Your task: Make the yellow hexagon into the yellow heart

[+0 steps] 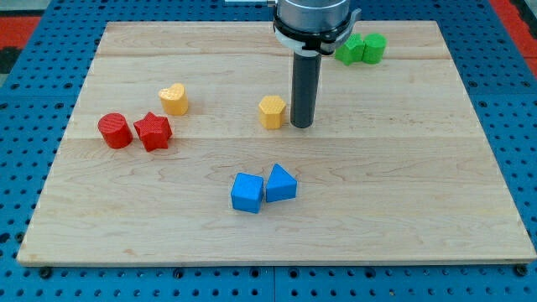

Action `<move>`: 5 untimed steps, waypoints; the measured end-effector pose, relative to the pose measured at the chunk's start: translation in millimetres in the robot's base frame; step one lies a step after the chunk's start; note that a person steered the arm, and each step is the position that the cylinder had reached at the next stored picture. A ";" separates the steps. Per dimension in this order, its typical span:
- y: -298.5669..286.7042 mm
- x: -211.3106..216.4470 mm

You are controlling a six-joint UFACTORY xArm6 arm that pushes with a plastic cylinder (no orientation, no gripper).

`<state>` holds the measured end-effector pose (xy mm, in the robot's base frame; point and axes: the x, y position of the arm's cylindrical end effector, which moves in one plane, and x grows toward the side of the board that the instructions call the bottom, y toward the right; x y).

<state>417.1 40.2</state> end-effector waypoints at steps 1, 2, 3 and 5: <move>-38.8 0.0; -86.5 0.0; -116.9 0.0; -63.2 0.0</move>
<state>417.1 -22.9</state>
